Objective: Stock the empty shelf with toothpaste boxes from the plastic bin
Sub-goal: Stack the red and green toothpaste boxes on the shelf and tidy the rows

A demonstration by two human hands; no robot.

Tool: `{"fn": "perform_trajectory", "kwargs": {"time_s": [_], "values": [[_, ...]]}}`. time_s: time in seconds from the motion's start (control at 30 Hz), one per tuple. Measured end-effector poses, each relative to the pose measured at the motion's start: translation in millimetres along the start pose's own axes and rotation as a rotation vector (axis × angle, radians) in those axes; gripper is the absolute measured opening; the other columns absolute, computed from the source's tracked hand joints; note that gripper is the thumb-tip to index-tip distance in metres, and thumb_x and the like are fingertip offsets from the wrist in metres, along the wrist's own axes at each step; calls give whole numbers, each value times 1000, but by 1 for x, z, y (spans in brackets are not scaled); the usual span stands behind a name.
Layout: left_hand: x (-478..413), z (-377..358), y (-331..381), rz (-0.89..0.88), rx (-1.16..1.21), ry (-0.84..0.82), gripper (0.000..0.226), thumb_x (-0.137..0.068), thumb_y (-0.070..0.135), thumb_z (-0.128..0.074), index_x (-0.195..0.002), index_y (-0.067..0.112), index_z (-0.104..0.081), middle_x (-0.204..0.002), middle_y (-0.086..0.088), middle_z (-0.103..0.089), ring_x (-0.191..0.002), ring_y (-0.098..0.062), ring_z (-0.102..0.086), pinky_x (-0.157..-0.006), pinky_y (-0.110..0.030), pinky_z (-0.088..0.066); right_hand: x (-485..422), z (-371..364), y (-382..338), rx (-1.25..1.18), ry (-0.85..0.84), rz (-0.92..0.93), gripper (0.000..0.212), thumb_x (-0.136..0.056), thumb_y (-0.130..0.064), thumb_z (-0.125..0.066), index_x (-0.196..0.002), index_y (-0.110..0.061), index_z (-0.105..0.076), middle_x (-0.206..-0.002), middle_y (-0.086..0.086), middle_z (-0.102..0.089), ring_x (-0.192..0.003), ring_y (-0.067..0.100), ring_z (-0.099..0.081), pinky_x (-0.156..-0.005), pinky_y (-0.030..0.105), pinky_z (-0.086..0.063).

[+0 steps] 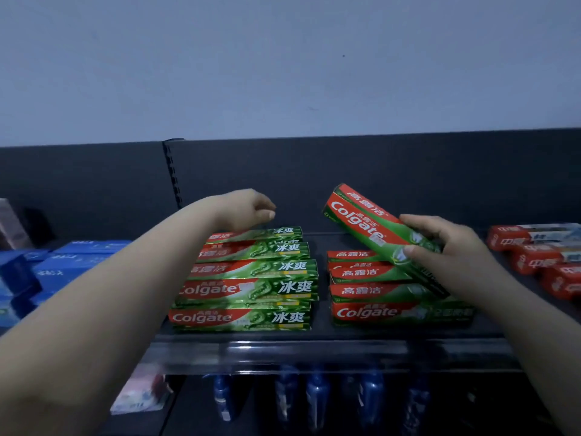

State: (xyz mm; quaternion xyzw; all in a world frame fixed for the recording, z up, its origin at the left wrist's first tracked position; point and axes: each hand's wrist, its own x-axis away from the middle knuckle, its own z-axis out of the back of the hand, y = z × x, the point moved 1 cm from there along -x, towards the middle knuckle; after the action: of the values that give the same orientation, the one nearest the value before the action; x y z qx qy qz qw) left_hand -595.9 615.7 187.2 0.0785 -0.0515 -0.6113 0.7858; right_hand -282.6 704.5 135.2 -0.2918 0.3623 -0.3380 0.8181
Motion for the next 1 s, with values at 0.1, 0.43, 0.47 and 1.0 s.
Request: {"fn": "perform_trajectory", "kwargs": {"time_s": [0.1, 0.43, 0.47, 1.0], "values": [[2, 0, 36, -151, 32, 146, 44, -99, 37, -43, -138, 17, -47, -140, -1, -50, -128, -19, -46, -103, -28, -33, -3, 13, 3, 141, -31, 33, 44, -86, -10, -66, -126, -26, -58, -117, -10, -58, -109, 10, -55, -95, 32, -45], [28, -32, 132, -428, -112, 113, 36, -95, 42, -49, -126, 24, -55, -128, 4, -58, -118, -18, -51, -103, -35, -36, 9, 30, 12, 361, -309, -13, 38, -92, -14, -59, -124, -34, -58, -129, -7, -53, -115, 13, -53, -96, 35, -48], [28, -37, 134, -413, -145, 134, 33, -96, 39, -47, -124, 24, -56, -126, 4, -60, -117, -19, -52, -106, -37, -32, 12, 30, 15, 353, -316, -13, 38, -93, -14, -59, -125, -34, -58, -130, -7, -53, -116, 12, -53, -97, 36, -47], [13, -61, 158, -72, 50, 126, 40, -94, 29, -54, -131, 20, -42, -128, -5, -48, -120, -26, -43, -102, -41, -37, -10, 68, 51, 319, -85, 84, 58, -93, -22, -58, -146, -23, -35, -148, -3, -37, -134, 16, -35, -104, 24, -27]]}}
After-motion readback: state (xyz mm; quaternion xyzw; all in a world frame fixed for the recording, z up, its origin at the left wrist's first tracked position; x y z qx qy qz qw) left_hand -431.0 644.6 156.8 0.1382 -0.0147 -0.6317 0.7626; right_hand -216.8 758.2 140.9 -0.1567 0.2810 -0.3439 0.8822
